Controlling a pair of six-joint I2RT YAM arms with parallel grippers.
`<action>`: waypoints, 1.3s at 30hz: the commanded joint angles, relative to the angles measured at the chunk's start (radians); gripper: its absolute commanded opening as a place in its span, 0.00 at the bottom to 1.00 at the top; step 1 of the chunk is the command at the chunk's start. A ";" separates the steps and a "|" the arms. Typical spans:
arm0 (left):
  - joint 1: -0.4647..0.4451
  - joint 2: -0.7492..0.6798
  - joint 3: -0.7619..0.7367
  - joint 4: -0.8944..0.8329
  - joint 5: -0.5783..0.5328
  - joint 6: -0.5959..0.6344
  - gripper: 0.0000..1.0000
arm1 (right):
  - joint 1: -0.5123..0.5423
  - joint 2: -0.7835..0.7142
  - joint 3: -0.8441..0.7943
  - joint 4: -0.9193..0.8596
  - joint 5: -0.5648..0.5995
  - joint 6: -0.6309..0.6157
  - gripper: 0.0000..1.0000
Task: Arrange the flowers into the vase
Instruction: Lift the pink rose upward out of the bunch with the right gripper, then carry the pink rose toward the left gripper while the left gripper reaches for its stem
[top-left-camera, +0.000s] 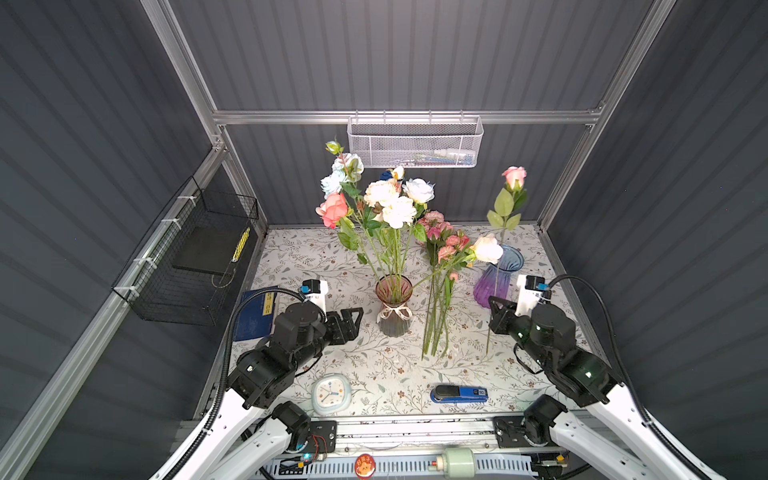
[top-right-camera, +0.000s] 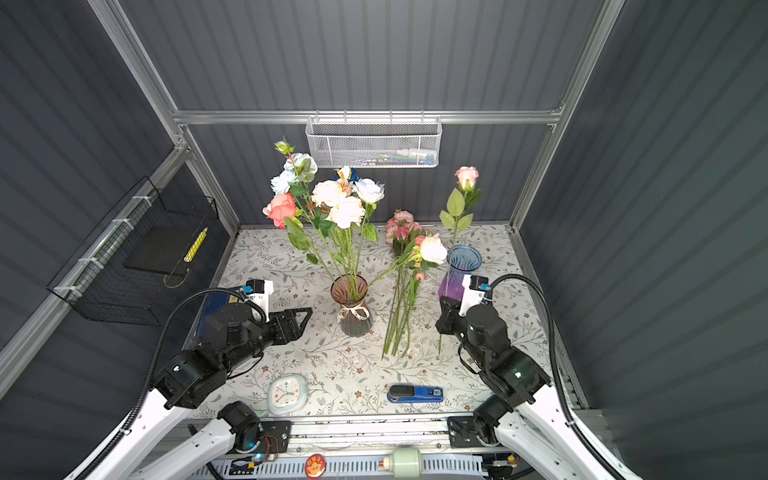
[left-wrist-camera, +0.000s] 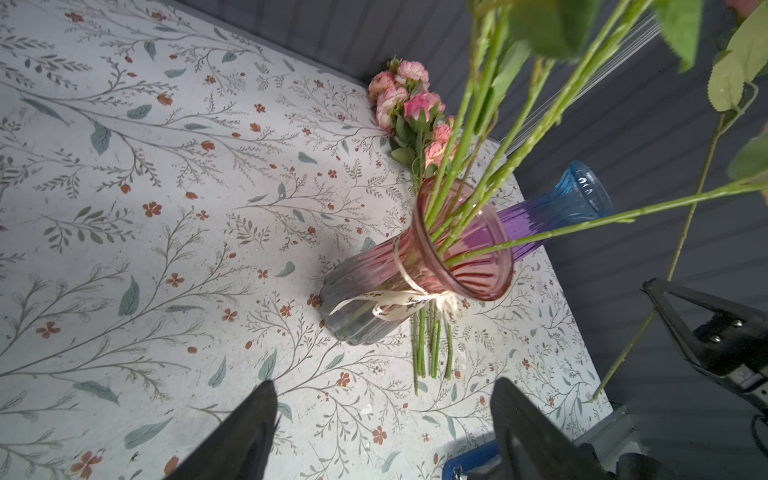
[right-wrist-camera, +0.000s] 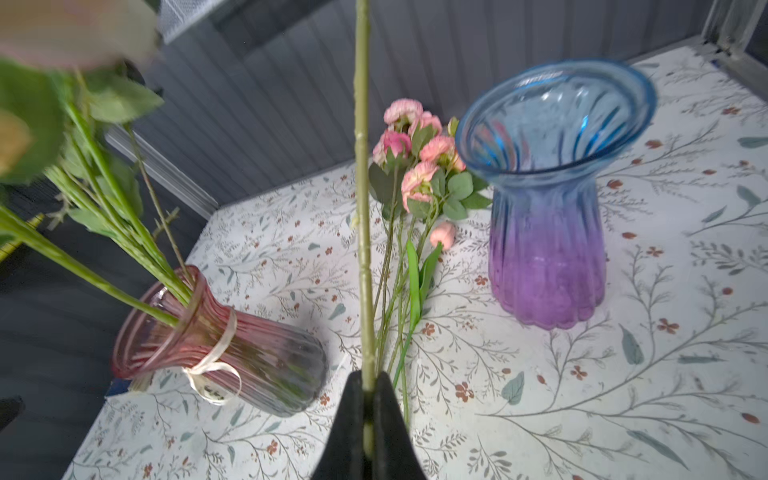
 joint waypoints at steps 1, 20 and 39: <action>-0.004 -0.012 0.065 0.025 0.040 0.006 0.85 | -0.004 -0.068 0.050 -0.023 0.074 -0.001 0.00; -0.004 0.216 0.366 0.465 0.571 0.113 0.89 | 0.292 0.077 0.383 0.103 -0.230 -0.204 0.00; -0.004 0.318 0.426 0.650 0.740 0.081 0.59 | 0.579 0.444 0.563 0.186 -0.207 -0.283 0.00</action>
